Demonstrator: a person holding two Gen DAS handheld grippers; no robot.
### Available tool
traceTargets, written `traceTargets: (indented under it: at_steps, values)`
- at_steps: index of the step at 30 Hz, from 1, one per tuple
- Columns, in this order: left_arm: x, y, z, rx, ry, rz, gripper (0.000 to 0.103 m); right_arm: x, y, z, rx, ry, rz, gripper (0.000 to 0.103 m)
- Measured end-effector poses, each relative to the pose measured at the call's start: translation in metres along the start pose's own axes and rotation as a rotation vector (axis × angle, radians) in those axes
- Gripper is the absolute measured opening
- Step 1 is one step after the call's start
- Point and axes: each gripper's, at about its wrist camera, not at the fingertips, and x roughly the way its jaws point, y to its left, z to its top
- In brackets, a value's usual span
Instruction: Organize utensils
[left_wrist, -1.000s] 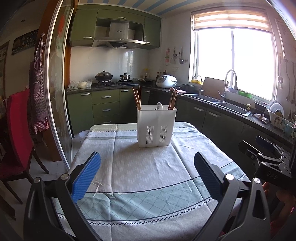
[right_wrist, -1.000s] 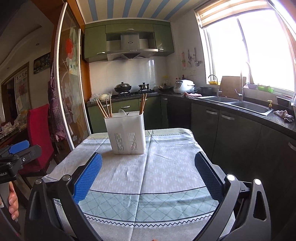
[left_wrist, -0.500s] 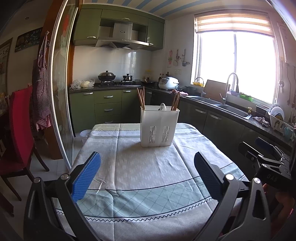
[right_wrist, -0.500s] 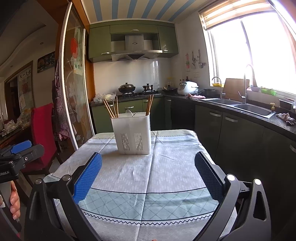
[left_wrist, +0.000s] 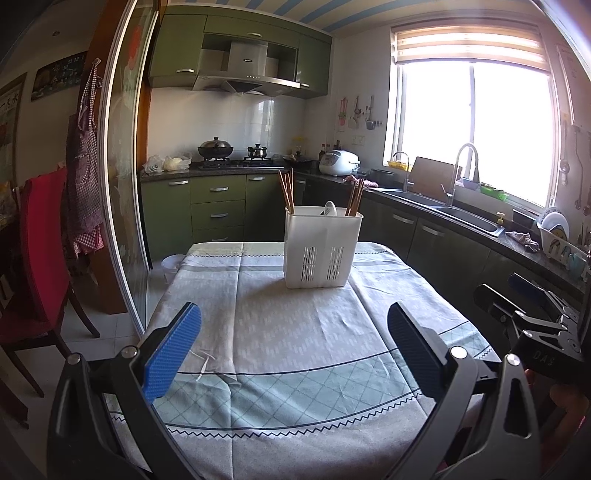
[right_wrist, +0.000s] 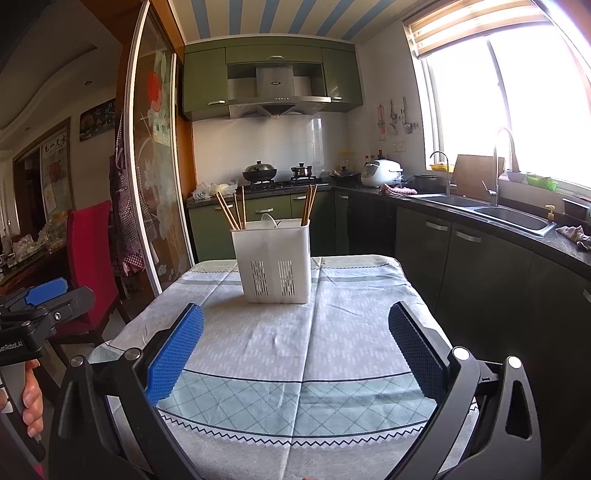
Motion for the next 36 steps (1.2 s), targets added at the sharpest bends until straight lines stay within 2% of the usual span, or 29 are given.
traceTargets:
  at_steps: [9, 14, 36]
  values:
    - [0.0014, 0.0040, 0.0010, -0.029, -0.006, -0.006, 0.096, 0.0001, 0.0010, -0.0004, 0.001, 0.001, 0.000, 0.098]
    - [0.0010, 0.0047, 0.0020, -0.017, -0.012, 0.032, 0.096, 0.0002, 0.0013, -0.0008, -0.001, 0.003, 0.001, 0.098]
    - [0.0013, 0.0064, 0.0015, -0.018, -0.004, 0.018, 0.096, 0.0024, -0.0008, -0.0034, -0.015, 0.014, 0.016, 0.098]
